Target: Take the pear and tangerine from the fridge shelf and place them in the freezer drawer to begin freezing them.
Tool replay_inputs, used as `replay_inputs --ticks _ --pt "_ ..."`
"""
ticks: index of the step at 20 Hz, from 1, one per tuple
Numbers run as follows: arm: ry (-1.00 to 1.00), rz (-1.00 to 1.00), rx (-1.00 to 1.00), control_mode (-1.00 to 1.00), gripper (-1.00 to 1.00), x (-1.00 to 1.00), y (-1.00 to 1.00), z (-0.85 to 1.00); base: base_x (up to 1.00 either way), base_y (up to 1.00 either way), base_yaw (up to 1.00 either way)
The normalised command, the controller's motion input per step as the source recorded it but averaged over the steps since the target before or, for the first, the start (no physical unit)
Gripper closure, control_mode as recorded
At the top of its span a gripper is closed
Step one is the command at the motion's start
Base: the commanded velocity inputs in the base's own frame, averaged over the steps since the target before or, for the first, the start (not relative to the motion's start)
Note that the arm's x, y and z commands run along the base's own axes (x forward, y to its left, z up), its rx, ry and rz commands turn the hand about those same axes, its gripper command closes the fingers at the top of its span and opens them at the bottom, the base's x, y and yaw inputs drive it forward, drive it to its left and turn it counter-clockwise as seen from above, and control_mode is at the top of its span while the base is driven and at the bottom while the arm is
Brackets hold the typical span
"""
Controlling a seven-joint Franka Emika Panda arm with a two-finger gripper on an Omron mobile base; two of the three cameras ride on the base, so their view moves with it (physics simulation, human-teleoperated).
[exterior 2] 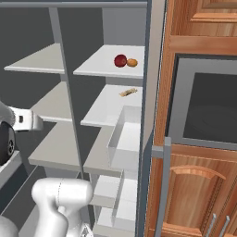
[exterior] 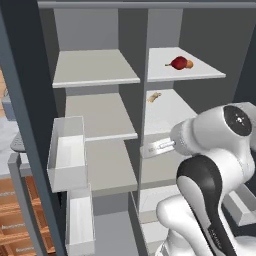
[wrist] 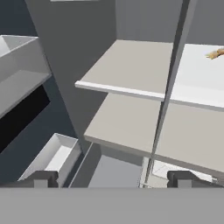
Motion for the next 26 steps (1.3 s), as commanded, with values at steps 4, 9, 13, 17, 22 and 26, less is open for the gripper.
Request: replay_inputs --ticks 4,9,13,17,22,26 --pt "0.0 -0.08 -0.05 -1.0 -1.0 -0.11 -0.96 0.8 0.0 0.0 0.0" --pt "-0.04 -0.08 -0.01 -1.0 -1.0 0.06 -0.95 0.56 0.0 0.0 0.0" --pt "-0.17 -0.13 -0.04 -1.0 -1.0 0.45 -0.58 0.2 0.0 0.0 0.0" --pt "-0.06 -0.18 -0.01 -1.0 -1.0 0.76 -0.49 0.09 0.0 0.0 0.0" --pt "-0.18 -0.1 0.0 -1.0 -1.0 0.79 -0.3 0.02 0.0 0.0 0.0" --pt "-0.32 -0.06 -0.04 -1.0 -1.0 0.18 -0.18 0.5 0.0 0.0 0.0"
